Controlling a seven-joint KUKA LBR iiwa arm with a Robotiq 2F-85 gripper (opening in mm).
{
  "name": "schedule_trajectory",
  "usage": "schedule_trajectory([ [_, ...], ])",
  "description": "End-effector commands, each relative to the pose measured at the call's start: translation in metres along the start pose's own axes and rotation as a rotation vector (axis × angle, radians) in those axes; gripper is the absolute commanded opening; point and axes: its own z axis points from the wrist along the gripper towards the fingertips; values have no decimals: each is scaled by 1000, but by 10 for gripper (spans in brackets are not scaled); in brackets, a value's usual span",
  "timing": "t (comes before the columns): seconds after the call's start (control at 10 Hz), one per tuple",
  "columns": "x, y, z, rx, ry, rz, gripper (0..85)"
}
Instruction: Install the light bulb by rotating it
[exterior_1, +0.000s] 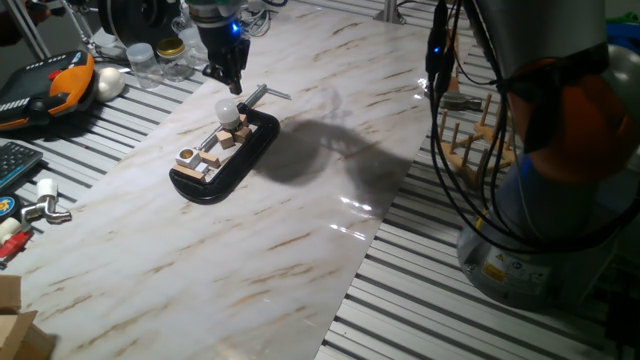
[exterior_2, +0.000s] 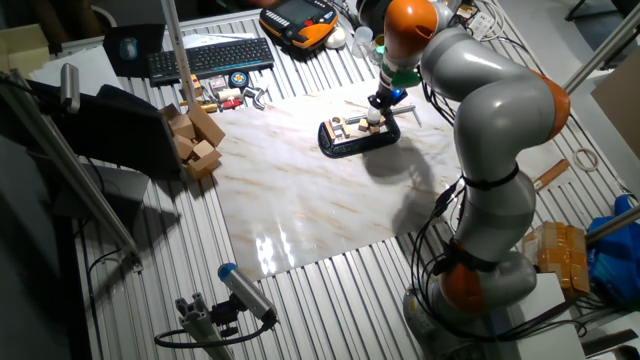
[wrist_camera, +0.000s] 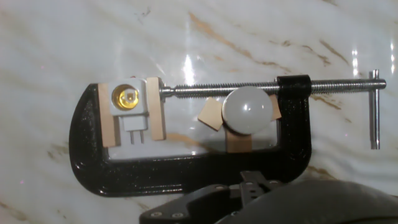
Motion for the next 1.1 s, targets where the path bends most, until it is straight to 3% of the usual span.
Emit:
schedule_trajectory([
  [0.0,-2,0,0,0,-2,6,0],
  [0.2,-9,-3,-1,1,-8,10,0],
  [0.4,-21,-21,0,-29,7,-10,0],
  [0.5,-24,-23,2,-17,3,-11,0],
  [0.8,-24,-17,10,2,-10,0,0],
  [1.0,-24,-14,12,-12,-17,-13,0],
])
